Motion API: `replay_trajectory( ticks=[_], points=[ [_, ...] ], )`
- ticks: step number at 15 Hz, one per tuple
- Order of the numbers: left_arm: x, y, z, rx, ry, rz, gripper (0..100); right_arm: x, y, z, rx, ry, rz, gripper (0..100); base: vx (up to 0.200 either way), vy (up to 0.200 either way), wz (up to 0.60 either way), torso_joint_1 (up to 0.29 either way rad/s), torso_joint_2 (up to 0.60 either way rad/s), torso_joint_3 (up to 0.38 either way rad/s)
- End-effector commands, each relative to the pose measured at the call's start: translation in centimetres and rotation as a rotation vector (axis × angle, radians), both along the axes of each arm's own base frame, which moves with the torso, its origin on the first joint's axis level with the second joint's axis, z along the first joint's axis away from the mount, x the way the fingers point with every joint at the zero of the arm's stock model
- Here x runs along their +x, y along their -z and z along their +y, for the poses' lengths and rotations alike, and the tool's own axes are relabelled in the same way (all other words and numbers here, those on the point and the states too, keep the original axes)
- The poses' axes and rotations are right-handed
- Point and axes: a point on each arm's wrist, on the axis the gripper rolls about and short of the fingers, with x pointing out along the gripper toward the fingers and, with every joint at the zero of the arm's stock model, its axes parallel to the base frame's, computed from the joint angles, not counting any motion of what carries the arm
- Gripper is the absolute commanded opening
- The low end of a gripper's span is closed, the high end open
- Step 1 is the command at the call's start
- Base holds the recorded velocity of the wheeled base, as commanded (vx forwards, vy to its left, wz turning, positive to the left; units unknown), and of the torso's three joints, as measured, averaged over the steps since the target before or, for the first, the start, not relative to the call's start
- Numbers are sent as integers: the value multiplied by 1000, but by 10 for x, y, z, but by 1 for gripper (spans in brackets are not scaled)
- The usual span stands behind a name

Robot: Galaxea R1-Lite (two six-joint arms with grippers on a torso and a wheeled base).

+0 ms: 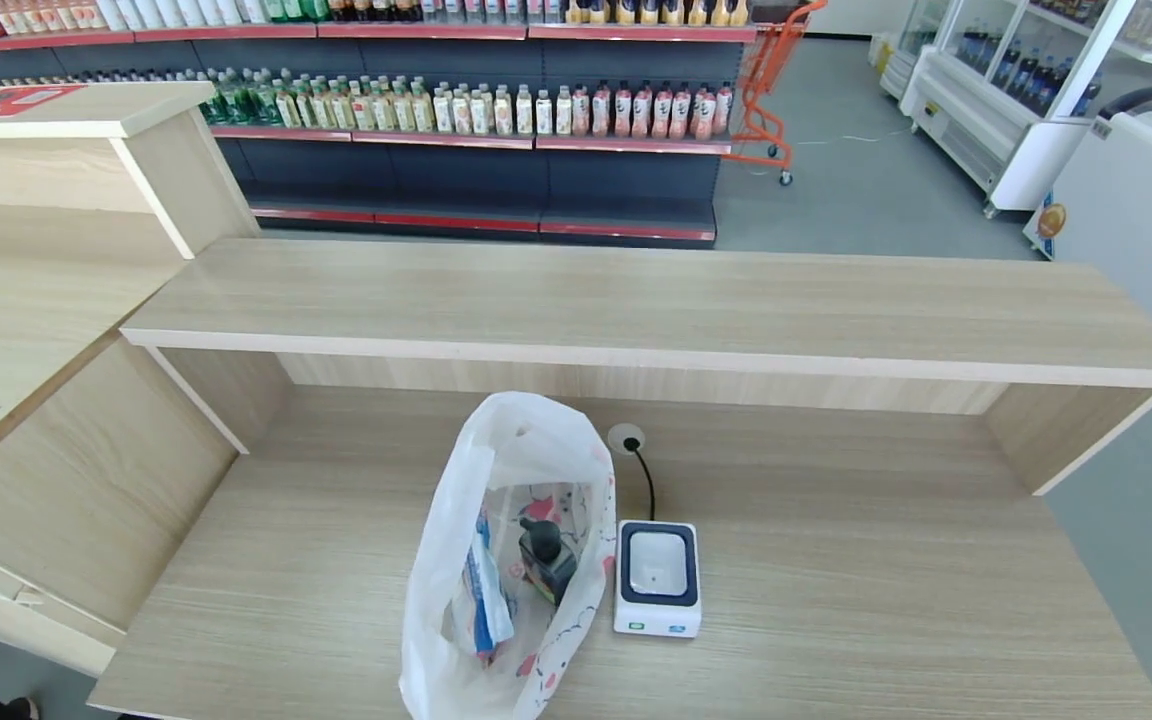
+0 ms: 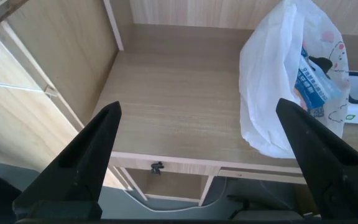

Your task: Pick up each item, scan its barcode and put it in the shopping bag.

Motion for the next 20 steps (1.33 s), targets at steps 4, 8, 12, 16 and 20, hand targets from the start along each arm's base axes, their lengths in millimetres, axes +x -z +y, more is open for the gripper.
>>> replay_trajectory(
  ticks=[4, 8, 12, 16, 20],
  points=[
    [0, 0, 0, 0, -1, 0, 100, 0, 0, 0, -24, -6, 8, 0, 0, 0, 0, 0, 0, 0],
    [0, 0, 0, 0, -2, 0, 100, 0, 0, 0, -10, -5, 7, 0, 0, 0, 0, 0, 0, 0],
    [0, 0, 0, 0, -1, 0, 100, 0, 0, 0, 9, 0, 6, 0, 0, 0, 0, 0, 0, 0],
    [0, 0, 0, 0, -1, 0, 100, 0, 0, 0, 9, 0, 6, 0, 0, 0, 0, 0, 0, 0],
    [0, 0, 0, 0, -1, 0, 100, 0, 0, 0, 9, 0, 6, 0, 0, 0, 0, 0, 0, 0]
  ],
)
